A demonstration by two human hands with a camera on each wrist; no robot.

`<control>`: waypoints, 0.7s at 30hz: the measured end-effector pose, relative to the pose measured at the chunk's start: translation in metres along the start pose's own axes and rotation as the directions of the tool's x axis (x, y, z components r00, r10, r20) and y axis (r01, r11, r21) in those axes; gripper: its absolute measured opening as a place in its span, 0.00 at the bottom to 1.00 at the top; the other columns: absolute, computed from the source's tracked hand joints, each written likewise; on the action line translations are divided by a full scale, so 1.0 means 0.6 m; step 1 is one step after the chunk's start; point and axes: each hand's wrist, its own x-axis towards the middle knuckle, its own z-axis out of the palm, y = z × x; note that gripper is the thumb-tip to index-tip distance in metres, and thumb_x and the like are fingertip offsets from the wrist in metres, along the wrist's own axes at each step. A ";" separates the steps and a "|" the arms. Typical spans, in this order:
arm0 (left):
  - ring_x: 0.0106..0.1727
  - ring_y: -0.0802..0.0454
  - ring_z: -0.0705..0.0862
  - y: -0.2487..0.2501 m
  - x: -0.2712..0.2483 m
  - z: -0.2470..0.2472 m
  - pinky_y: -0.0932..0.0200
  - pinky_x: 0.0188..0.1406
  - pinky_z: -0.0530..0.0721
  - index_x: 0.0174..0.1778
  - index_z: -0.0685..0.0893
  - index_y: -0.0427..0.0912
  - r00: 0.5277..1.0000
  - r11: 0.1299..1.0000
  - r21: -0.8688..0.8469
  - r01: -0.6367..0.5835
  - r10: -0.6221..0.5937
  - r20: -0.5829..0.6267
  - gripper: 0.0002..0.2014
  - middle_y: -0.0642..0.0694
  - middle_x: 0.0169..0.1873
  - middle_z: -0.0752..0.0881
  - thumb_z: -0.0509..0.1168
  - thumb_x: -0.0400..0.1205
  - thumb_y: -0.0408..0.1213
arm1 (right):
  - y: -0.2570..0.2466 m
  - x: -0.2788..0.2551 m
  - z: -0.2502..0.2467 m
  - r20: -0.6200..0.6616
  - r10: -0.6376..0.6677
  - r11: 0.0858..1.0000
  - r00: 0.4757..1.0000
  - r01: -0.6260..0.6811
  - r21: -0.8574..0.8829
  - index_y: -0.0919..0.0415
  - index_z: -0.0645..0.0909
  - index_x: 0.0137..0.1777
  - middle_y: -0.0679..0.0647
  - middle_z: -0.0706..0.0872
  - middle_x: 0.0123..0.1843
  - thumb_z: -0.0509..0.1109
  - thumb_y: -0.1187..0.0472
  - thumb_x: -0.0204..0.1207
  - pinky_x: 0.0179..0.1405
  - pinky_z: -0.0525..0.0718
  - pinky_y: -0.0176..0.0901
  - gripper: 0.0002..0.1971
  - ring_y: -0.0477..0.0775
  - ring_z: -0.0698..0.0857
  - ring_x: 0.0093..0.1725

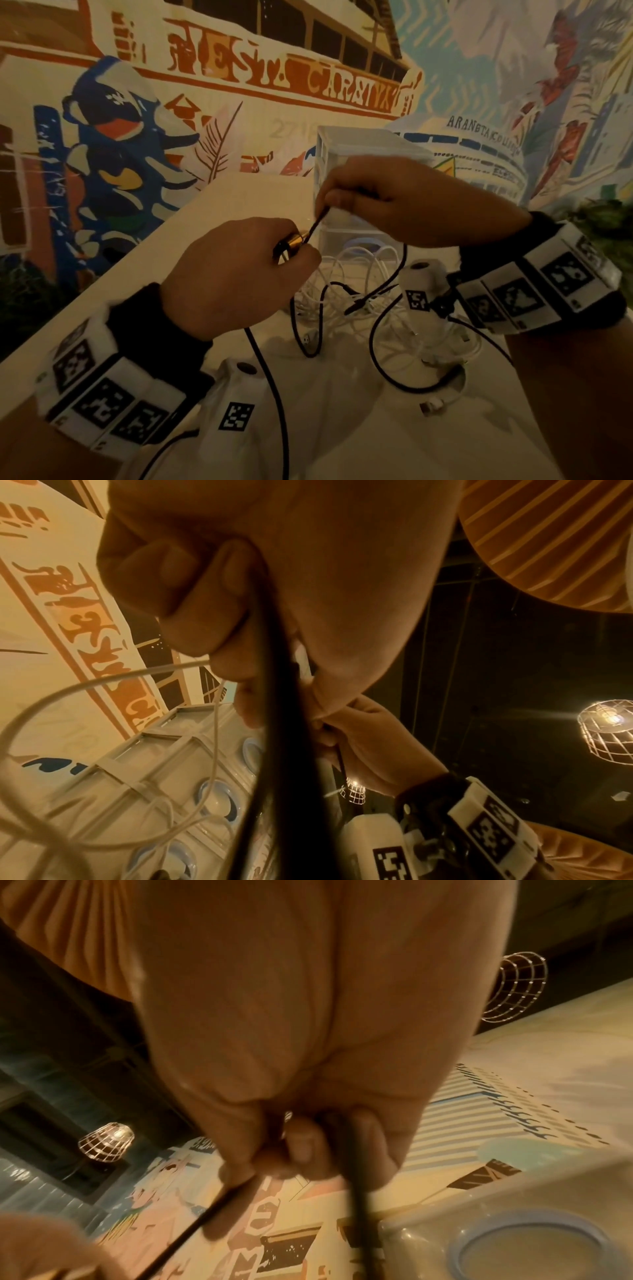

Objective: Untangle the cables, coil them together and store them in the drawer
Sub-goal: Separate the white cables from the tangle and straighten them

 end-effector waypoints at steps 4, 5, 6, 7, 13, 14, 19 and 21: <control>0.30 0.52 0.78 -0.005 0.001 0.007 0.54 0.33 0.77 0.33 0.76 0.47 1.000 1.000 -0.004 -0.008 0.008 -0.010 0.22 0.46 0.28 0.79 0.54 0.84 0.60 | 0.023 -0.002 -0.018 -0.224 0.017 1.000 0.974 -0.022 -0.019 0.44 0.84 0.57 0.43 0.82 0.49 0.59 0.54 0.91 0.52 0.71 0.31 0.11 0.43 0.77 0.51; 0.30 0.52 0.78 -0.007 0.001 0.008 0.54 0.33 0.77 0.33 0.75 0.48 1.000 1.000 0.003 -0.022 0.022 -0.013 0.22 0.46 0.28 0.79 0.54 0.84 0.61 | 0.033 -0.004 -0.020 -0.257 0.047 0.998 0.965 -0.055 -0.025 0.43 0.84 0.56 0.41 0.81 0.48 0.59 0.54 0.91 0.51 0.70 0.28 0.11 0.42 0.76 0.50; 0.30 0.53 0.78 -0.008 0.000 0.009 0.54 0.33 0.77 0.33 0.75 0.49 0.999 0.999 0.017 -0.041 0.041 -0.008 0.21 0.47 0.28 0.79 0.54 0.83 0.61 | 0.043 -0.006 -0.022 -0.287 0.088 0.995 0.954 -0.100 -0.027 0.43 0.85 0.56 0.38 0.79 0.46 0.59 0.54 0.91 0.49 0.68 0.25 0.12 0.40 0.75 0.48; 0.30 0.53 0.78 -0.008 -0.001 0.009 0.55 0.33 0.77 0.33 0.74 0.50 0.998 0.998 0.030 -0.063 0.063 -0.002 0.20 0.48 0.28 0.79 0.54 0.83 0.61 | 0.054 -0.009 -0.023 -0.314 0.134 0.988 0.940 -0.150 -0.028 0.44 0.85 0.55 0.37 0.78 0.45 0.59 0.54 0.91 0.47 0.67 0.24 0.12 0.38 0.74 0.46; 0.29 0.54 0.77 -0.013 -0.001 0.014 0.57 0.31 0.76 0.36 0.74 0.53 0.989 0.990 0.020 -0.138 0.139 -0.042 0.16 0.50 0.26 0.77 0.55 0.86 0.55 | 0.068 -0.017 -0.010 -0.143 0.280 0.951 0.949 -0.295 -0.096 0.47 0.87 0.61 0.46 0.82 0.54 0.67 0.51 0.86 0.52 0.77 0.38 0.09 0.51 0.84 0.57; 0.29 0.55 0.77 -0.014 0.001 0.014 0.56 0.32 0.77 0.37 0.74 0.53 0.988 0.989 0.017 -0.145 0.145 -0.044 0.15 0.51 0.27 0.78 0.55 0.86 0.55 | 0.060 -0.015 -0.005 -0.114 0.241 0.962 0.964 -0.253 -0.107 0.47 0.85 0.67 0.47 0.82 0.60 0.70 0.50 0.84 0.58 0.77 0.39 0.13 0.50 0.83 0.62; 0.30 0.56 0.78 -0.015 0.002 0.014 0.58 0.32 0.77 0.44 0.78 0.56 0.981 0.983 0.012 -0.184 0.185 -0.061 0.12 0.53 0.28 0.79 0.55 0.86 0.55 | 0.009 0.005 0.021 -0.067 -0.006 0.993 0.998 -0.002 -0.121 0.45 0.54 0.90 0.52 0.69 0.84 0.78 0.51 0.77 0.80 0.70 0.50 0.46 0.51 0.69 0.82; 0.31 0.56 0.78 -0.014 0.001 0.012 0.58 0.31 0.77 0.48 0.79 0.57 0.980 0.981 0.017 -0.193 0.193 -0.047 0.11 0.53 0.29 0.79 0.54 0.86 0.55 | 0.001 0.010 0.030 -0.077 -0.082 0.980 0.994 0.066 -0.190 0.46 0.53 0.90 0.55 0.65 0.86 0.78 0.52 0.75 0.81 0.70 0.58 0.48 0.55 0.66 0.84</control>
